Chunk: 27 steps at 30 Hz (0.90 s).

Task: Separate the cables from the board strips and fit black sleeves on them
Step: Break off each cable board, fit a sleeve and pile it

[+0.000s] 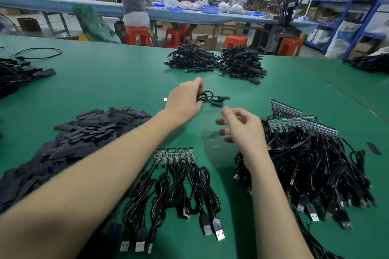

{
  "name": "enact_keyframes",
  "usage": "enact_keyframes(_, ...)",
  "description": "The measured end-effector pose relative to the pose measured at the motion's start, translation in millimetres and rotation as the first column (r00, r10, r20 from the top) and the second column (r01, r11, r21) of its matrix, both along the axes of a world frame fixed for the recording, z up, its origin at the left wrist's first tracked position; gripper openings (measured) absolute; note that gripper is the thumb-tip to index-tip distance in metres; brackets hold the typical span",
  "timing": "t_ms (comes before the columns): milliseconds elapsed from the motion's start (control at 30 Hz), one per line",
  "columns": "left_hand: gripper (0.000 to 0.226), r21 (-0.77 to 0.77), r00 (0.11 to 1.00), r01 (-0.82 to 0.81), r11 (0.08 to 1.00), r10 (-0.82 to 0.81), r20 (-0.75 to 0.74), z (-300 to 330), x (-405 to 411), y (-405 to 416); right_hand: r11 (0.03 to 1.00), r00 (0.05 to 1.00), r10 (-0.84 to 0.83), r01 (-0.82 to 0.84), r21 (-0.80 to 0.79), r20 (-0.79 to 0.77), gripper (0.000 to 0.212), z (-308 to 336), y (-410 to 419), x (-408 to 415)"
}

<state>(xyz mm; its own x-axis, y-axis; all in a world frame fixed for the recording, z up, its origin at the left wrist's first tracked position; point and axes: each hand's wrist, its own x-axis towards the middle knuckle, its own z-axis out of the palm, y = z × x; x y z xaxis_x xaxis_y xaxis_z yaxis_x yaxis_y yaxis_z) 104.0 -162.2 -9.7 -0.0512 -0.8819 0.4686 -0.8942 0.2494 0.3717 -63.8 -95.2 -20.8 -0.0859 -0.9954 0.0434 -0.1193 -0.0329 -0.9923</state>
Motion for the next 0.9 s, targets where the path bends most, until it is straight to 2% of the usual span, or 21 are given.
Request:
enact_keyframes(67, 0.024, 0.028, 0.957, -0.074, 0.997, 0.063, 0.282, -5, 6, -23, 0.998, 0.987, 0.070, -0.070, 0.007, -0.144, 0.019, -7, 1, 5)
enact_keyframes(100, 0.025, 0.058, 0.926, -0.105, 0.993, 0.076, 0.369, -8, 9, -30, 0.995, 0.978, 0.099, -0.098, 0.017, -0.184, 0.020, -10, 2, 7)
enact_keyframes(167, 0.028, 0.118, 0.918, -0.149, 0.982, 0.093, 0.386, -16, 15, -40, 0.991, 0.956, 0.133, -0.129, 0.035, -0.262, 0.022, -14, 3, 9)
enact_keyframes(200, 0.031, 0.142, 0.944, -0.155, 0.978, 0.104, 0.312, -20, 16, -40, 0.989, 0.940, 0.147, -0.141, 0.040, -0.308, 0.022, -16, 3, 9)
enact_keyframes(267, 0.034, 0.143, 0.992, -0.114, 0.983, 0.104, 0.071, -23, 13, -31, 0.984, 0.894, 0.175, -0.171, 0.047, -0.411, 0.024, -18, 3, 8)
enact_keyframes(333, 0.029, 0.076, 0.986, -0.039, 0.996, 0.051, -0.158, -24, 8, -9, 0.977, 0.820, 0.209, -0.195, 0.083, -0.533, 0.026, -19, 3, 7)
enact_keyframes(400, 0.020, 0.104, 0.952, 0.049, 0.993, -0.015, -0.307, -24, 10, 24, 0.970, 0.728, 0.243, -0.202, 0.137, -0.641, 0.027, -20, 3, 9)
enact_keyframes(433, 0.014, 0.184, 0.943, 0.113, 0.976, -0.047, -0.329, -24, 15, 41, 0.964, 0.726, 0.266, -0.200, 0.175, -0.635, 0.026, -21, 2, 12)
enact_keyframes(467, 0.010, 0.287, 0.945, 0.175, 0.942, -0.080, -0.317, -25, 22, 59, 0.954, 0.761, 0.296, -0.205, 0.219, -0.577, 0.023, -20, 3, 14)
enact_keyframes(533, 0.008, 0.457, 0.968, 0.214, 0.863, -0.124, -0.220, -24, 36, 86, 0.928, 0.831, 0.342, -0.224, 0.297, -0.439, 0.020, -18, 3, 19)
enact_keyframes(600, 0.014, 0.538, 0.986, 0.166, 0.826, -0.136, -0.095, -20, 46, 101, 0.904, 0.863, 0.363, -0.235, 0.357, -0.351, 0.018, -16, 4, 22)
enact_keyframes(667, 0.017, 0.545, 0.990, 0.143, 0.826, -0.122, -0.074, -18, 47, 104, 0.893, 0.896, 0.355, -0.241, 0.380, -0.267, 0.016, -15, 6, 23)
enact_keyframes(800, 0.010, 0.509, 0.966, 0.190, 0.839, -0.067, -0.251, -26, 44, 100, 0.904, 0.917, 0.323, -0.227, 0.362, -0.234, 0.016, -16, 9, 22)
enact_keyframes(900, 0.013, 0.455, 0.876, 0.273, 0.848, -0.024, -0.481, -29, 48, 99, 0.914, 0.921, 0.327, -0.250, 0.321, -0.214, 0.018, -16, 11, 20)
